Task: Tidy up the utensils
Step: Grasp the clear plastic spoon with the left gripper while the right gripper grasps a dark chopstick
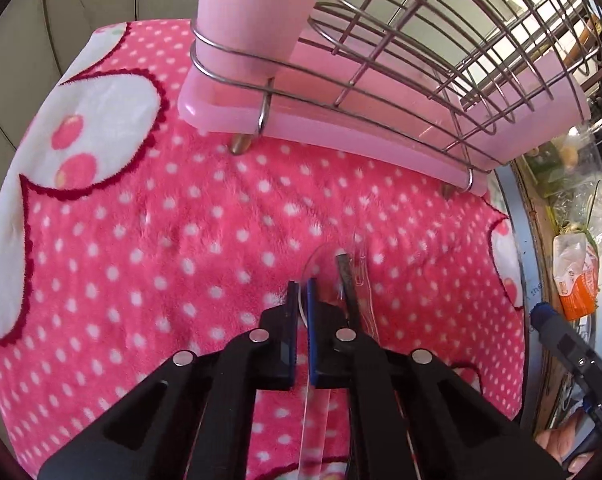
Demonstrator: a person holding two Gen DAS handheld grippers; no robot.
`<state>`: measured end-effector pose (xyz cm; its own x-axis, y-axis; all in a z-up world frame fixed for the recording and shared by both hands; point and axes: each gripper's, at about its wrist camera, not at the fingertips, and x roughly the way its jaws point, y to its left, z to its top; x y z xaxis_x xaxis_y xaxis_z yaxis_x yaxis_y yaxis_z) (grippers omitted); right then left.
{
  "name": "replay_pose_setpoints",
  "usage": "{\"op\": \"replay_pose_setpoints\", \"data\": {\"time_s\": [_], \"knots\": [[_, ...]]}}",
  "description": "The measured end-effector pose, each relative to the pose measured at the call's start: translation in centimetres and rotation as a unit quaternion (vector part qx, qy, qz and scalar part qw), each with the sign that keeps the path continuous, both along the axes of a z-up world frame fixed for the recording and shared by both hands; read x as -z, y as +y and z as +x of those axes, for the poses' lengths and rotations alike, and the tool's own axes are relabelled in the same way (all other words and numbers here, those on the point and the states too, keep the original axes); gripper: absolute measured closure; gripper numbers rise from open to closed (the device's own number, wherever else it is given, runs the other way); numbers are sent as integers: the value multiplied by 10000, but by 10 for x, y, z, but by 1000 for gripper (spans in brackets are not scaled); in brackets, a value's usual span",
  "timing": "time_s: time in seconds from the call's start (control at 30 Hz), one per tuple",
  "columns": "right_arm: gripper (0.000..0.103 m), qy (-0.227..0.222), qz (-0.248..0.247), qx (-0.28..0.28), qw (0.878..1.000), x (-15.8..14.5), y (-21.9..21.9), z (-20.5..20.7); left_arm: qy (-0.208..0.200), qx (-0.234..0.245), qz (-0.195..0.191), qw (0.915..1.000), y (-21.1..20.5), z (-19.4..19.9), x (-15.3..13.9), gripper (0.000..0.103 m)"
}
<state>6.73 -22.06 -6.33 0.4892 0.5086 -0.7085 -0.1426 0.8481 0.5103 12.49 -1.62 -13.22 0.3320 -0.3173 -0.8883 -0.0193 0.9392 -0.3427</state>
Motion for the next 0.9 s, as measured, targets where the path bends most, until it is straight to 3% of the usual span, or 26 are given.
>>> {"op": "replay_pose_setpoints", "data": {"time_s": [0.1, 0.37, 0.5, 0.9], "knots": [[80, 68, 37, -102, 9999, 2, 7, 1, -82, -122, -23, 9999, 12, -4, -5, 102], [80, 258, 119, -570, 9980, 9, 46, 8, -209, -516, 370, 9978, 51, -10, -18, 102], [79, 371, 6, -981, 9945, 12, 80, 16, -153, -639, 305, 9974, 64, -11, -15, 102], [78, 689, -1154, -1828, 9739, 49, 175, 49, -62, -639, 52, 9979, 79, -10, -6, 102]]}}
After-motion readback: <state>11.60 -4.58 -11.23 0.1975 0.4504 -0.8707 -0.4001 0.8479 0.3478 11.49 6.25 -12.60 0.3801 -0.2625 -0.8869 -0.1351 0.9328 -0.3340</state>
